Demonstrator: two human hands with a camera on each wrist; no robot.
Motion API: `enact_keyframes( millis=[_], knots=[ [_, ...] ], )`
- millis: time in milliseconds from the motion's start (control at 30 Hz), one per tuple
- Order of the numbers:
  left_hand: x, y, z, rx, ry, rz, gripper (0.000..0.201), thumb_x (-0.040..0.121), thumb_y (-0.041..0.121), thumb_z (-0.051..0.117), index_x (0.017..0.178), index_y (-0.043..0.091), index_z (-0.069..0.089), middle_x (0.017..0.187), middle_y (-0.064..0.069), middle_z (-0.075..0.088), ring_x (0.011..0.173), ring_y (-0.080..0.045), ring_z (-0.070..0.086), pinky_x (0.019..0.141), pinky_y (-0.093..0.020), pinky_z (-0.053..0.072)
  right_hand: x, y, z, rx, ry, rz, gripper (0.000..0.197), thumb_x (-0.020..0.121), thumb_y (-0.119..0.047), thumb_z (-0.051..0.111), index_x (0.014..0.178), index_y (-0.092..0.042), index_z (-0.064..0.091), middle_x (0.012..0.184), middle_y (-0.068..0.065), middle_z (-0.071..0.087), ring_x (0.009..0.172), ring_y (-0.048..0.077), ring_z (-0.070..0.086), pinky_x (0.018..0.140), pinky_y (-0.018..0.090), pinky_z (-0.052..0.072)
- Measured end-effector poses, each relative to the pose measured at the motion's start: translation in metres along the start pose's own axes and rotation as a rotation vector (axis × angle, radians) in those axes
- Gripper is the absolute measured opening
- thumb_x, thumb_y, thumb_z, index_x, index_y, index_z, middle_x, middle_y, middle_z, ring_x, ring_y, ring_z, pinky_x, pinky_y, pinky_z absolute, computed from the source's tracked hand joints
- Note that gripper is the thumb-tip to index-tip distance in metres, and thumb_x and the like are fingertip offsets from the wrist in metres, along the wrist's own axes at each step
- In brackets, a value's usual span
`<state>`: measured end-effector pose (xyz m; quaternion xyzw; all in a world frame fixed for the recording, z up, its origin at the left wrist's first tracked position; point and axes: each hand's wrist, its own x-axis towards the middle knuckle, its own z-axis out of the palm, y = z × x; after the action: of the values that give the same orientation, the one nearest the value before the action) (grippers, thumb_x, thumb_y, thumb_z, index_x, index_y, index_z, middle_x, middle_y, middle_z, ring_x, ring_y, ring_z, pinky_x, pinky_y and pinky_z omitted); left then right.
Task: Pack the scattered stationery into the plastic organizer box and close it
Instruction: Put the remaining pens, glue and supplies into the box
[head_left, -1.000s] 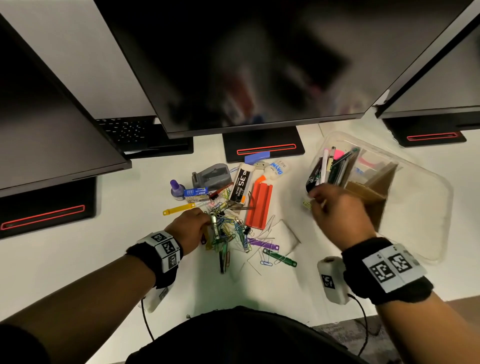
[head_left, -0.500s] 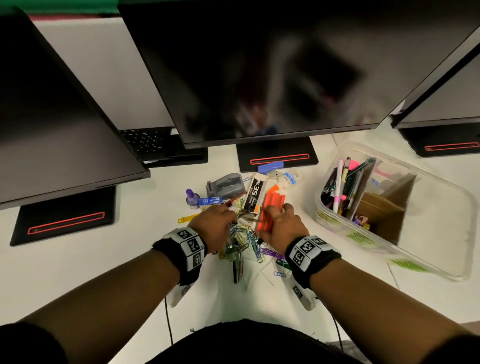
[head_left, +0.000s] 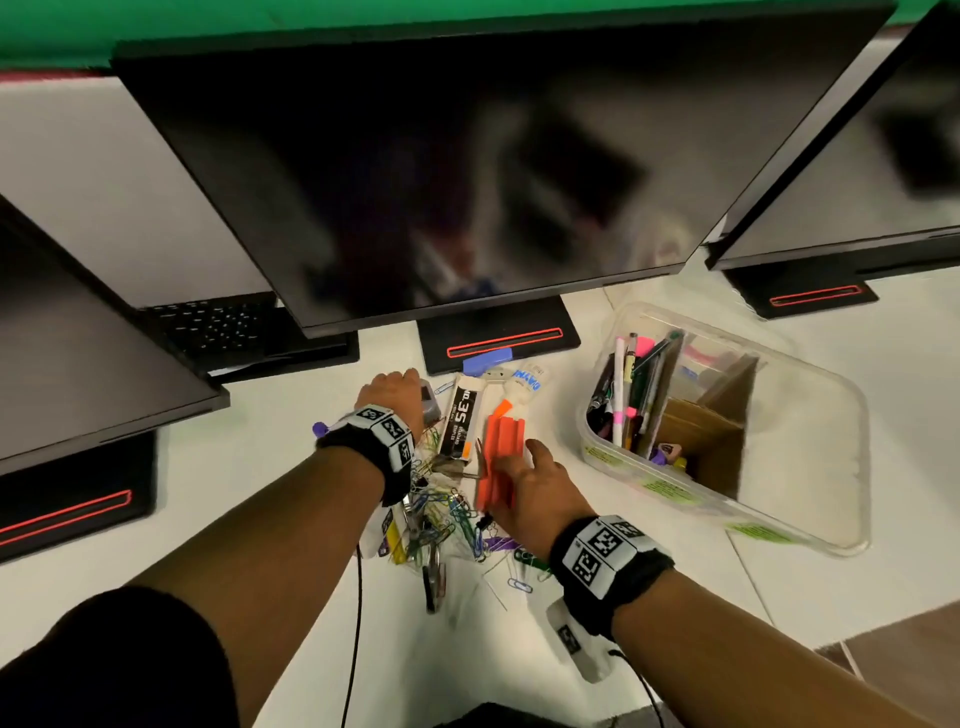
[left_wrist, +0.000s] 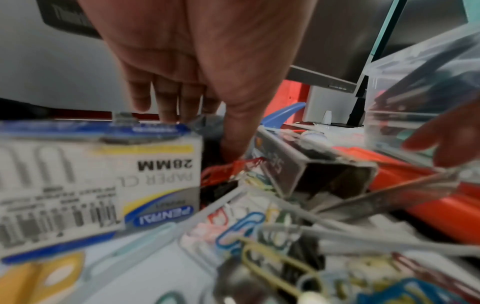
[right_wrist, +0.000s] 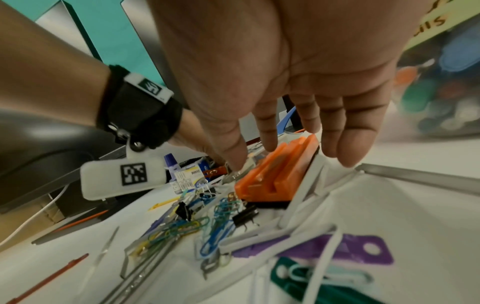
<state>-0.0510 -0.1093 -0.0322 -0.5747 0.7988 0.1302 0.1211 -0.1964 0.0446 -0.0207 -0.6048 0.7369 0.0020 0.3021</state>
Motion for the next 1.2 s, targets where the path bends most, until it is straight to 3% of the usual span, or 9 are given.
enact_keyframes(
  millis=[233,367,533,667,800,867,1000,1100,1200],
  knots=[
    [-0.008,-0.004,-0.011,-0.24,0.079,0.016,0.048,0.077,0.037,0.066,0.115,0.014,0.048,0.116,-0.011,0.057,0.106,-0.03,0.055,0.09,-0.037,0.047,-0.006,0.0,-0.012,0.098,0.0,0.013,0.044,0.086,-0.028,0.054,0.128,-0.016,0.049,0.14,0.015,0.038,0.129,0.037,0.04,0.107,0.037,0.038],
    [-0.032,0.008,-0.042,-0.5,0.229,0.037,0.057,0.065,0.039,0.074,0.111,0.018,0.048,0.106,-0.004,0.057,0.098,-0.025,0.056,0.086,-0.035,0.049,-0.006,-0.021,-0.032,0.325,0.107,-0.052,0.062,0.082,-0.026,0.067,0.136,-0.014,0.039,0.14,0.008,0.04,0.124,0.026,0.047,0.104,0.027,0.036],
    [-0.064,0.044,-0.07,-0.761,0.215,0.047,0.059,0.063,0.041,0.08,0.107,0.019,0.048,0.097,-0.001,0.064,0.088,-0.02,0.062,0.079,-0.034,0.053,-0.004,-0.039,-0.056,0.678,0.223,-0.074,0.059,0.077,-0.02,0.074,0.127,-0.02,0.043,0.098,-0.007,0.063,0.081,0.008,0.061,0.063,-0.001,0.042],
    [-0.077,0.071,-0.08,-0.868,0.213,0.067,0.049,0.072,0.047,0.073,0.107,0.019,0.054,0.095,0.001,0.064,0.086,-0.018,0.063,0.08,-0.034,0.054,-0.012,-0.027,-0.077,0.72,0.318,-0.036,0.042,0.079,-0.019,0.071,0.116,-0.012,0.051,0.097,0.0,0.063,0.093,0.021,0.064,0.08,0.028,0.053],
    [-0.082,0.089,-0.088,-1.008,0.112,0.219,0.021,0.091,0.037,0.054,0.104,0.022,0.059,0.092,0.001,0.064,0.088,-0.018,0.065,0.083,-0.031,0.056,-0.022,0.008,-0.088,0.817,0.368,0.061,0.042,0.08,-0.015,0.072,0.115,-0.011,0.049,0.108,0.009,0.066,0.095,0.025,0.066,0.085,0.044,0.055],
    [-0.08,0.099,-0.087,-0.846,0.111,0.346,0.021,0.093,0.029,0.053,0.111,0.022,0.059,0.096,0.006,0.061,0.088,-0.01,0.062,0.083,-0.018,0.051,-0.032,0.031,-0.098,0.916,0.428,0.142,0.044,0.079,-0.011,0.072,0.115,-0.014,0.048,0.109,0.013,0.067,0.094,0.028,0.067,0.083,0.047,0.057],
    [-0.07,0.12,-0.069,-0.281,0.082,0.635,0.033,0.091,0.031,0.054,0.124,0.026,0.056,0.129,0.007,0.056,0.122,-0.011,0.049,0.104,-0.024,0.035,-0.06,0.087,-0.121,1.006,0.58,0.301,0.043,0.078,-0.009,0.072,0.115,-0.01,0.05,0.105,0.015,0.068,0.092,0.031,0.068,0.083,0.047,0.057],
    [-0.067,0.133,-0.056,-0.147,0.04,0.721,0.033,0.091,0.033,0.055,0.122,0.026,0.059,0.129,0.007,0.057,0.127,-0.012,0.044,0.107,-0.026,0.032,-0.078,0.126,-0.137,1.037,0.67,0.445,0.043,0.079,-0.007,0.07,0.116,-0.011,0.048,0.106,0.02,0.065,0.086,0.038,0.067,0.073,0.052,0.058],
    [-0.066,0.139,-0.052,-0.033,0.064,0.735,0.03,0.093,0.034,0.051,0.12,0.026,0.062,0.125,0.007,0.061,0.132,-0.015,0.038,0.108,-0.029,0.034,-0.08,0.153,-0.149,1.031,0.576,0.628,0.029,0.084,-0.003,0.063,0.11,-0.005,0.048,0.094,0.018,0.06,0.079,0.039,0.063,0.071,0.051,0.058]
  ],
)
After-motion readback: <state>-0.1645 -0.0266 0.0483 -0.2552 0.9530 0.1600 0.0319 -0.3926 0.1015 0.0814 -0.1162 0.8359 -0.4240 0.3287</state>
